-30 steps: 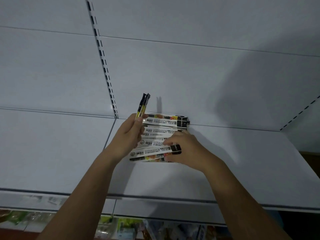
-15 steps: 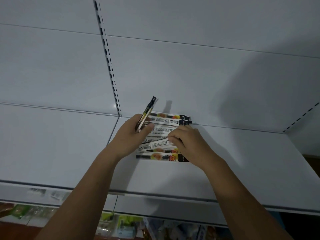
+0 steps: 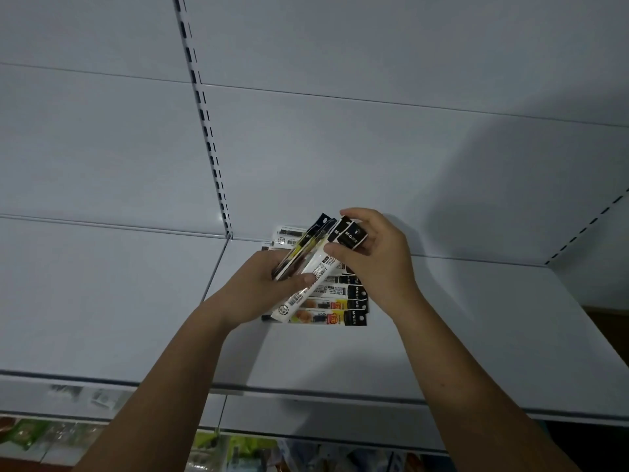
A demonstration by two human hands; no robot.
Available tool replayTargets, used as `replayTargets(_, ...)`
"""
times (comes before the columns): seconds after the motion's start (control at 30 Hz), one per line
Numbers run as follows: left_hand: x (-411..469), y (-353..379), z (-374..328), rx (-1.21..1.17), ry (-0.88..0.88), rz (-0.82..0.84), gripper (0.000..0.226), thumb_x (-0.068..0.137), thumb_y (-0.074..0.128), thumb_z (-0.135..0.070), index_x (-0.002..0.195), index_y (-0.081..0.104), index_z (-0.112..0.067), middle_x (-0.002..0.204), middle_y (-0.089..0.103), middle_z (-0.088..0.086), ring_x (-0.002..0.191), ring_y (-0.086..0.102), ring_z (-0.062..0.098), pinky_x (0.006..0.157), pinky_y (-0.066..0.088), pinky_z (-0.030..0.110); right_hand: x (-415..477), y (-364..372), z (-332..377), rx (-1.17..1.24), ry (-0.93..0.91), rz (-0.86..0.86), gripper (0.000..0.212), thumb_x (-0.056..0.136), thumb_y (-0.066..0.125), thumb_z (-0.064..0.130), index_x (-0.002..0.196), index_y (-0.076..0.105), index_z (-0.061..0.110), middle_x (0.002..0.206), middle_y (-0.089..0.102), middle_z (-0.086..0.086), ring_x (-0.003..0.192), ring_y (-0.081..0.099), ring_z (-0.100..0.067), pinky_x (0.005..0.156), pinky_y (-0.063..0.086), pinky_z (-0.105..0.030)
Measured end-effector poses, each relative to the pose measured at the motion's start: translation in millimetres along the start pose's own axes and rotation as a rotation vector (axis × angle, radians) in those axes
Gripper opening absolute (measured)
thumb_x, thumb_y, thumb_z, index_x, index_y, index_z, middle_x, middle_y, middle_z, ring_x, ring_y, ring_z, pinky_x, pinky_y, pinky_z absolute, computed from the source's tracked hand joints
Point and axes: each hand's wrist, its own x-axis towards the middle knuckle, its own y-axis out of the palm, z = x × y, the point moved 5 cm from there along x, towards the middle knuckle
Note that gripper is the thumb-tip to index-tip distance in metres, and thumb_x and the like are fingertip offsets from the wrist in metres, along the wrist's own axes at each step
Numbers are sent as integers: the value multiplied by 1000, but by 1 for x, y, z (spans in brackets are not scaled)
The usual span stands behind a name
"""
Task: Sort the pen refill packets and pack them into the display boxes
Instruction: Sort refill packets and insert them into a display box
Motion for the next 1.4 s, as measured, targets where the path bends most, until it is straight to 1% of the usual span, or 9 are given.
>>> replayTargets(0.17, -4, 7, -13, -146, -24, 15, 17, 102, 65, -31, 115, 75, -26, 105, 80, -3, 95, 77, 19, 87, 62, 39, -3, 2, -5, 213, 84, -79, 42, 80, 85, -1, 114, 72, 21, 102, 79, -1, 93, 78, -23, 86, 63, -50)
replayTargets(0.4, -4, 13, -16, -219, -48, -20, 42, 106, 54, -38, 96, 67, 0, 70, 65, 10, 57, 60, 20, 56, 51, 24, -3, 8, -6, 423, 107, -181, 37, 82, 82, -3, 113, 73, 14, 103, 79, -11, 97, 76, -31, 88, 63, -44)
replayTargets(0.53, -5, 14, -18, -203, -25, -51, 33, 106, 54, -36, 91, 68, -10, 64, 61, 4, 55, 57, 13, 54, 49, 20, -7, 14, -13, 438, 162, -161, 26, 85, 81, 2, 107, 75, 14, 105, 79, -11, 101, 75, -31, 91, 61, -46)
replayTargets(0.8, -7, 3, -15, -176, -3, -152, 29, 108, 50, -37, 113, 72, -17, 88, 79, 2, 54, 63, 22, 53, 53, 28, -13, 7, -28, -82, 111, 59, 15, 102, 64, 26, 109, 77, 23, 97, 77, 9, 88, 72, -8, 74, 57, -21)
replayTargets(0.9, -7, -2, -11, -119, -6, -167, 35, 109, 49, -36, 94, 68, -11, 66, 70, -9, 49, 52, 15, 50, 44, 25, -18, 0, -50, -372, 96, 204, 11, 95, 74, 31, 105, 76, 31, 99, 73, 18, 96, 67, 1, 84, 55, -23)
replayTargets(1.0, -7, -6, -8, -132, -11, -205, 35, 108, 49, -34, 82, 63, -15, 60, 63, -10, 51, 52, 9, 54, 43, 16, -28, 0, -63, -610, 76, 392, 30, 85, 83, 38, 112, 73, 32, 107, 63, 24, 105, 57, 3, 92, 50, -25)
replayTargets(1.13, -5, -9, -3, -191, 3, -195, 21, 107, 54, -29, 112, 67, -13, 76, 72, -1, 59, 61, 16, 58, 52, 21, -38, 11, -70, -771, 36, 482, 48, 80, 83, 52, 123, 69, 34, 120, 58, 18, 118, 50, -8, 104, 45, -39)
replayTargets(1.23, -2, -13, 0, -173, 19, -212, 16, 105, 59, -21, 112, 58, -6, 81, 67, 6, 57, 58, 18, 55, 51, 26, -39, 14, -71, -787, -4, 466, 42, 83, 79, 54, 119, 72, 35, 117, 59, 16, 118, 49, -10, 104, 43, -43)
replayTargets(1.4, -1, -15, 7, -67, -2, -240, 22, 101, 67, -19, 86, 54, -9, 60, 55, -9, 53, 51, 8, 49, 43, 20, -42, 18, -67, -880, -53, 508, 27, 95, 69, 44, 118, 71, 30, 118, 60, 10, 116, 49, -15, 101, 39, -40)
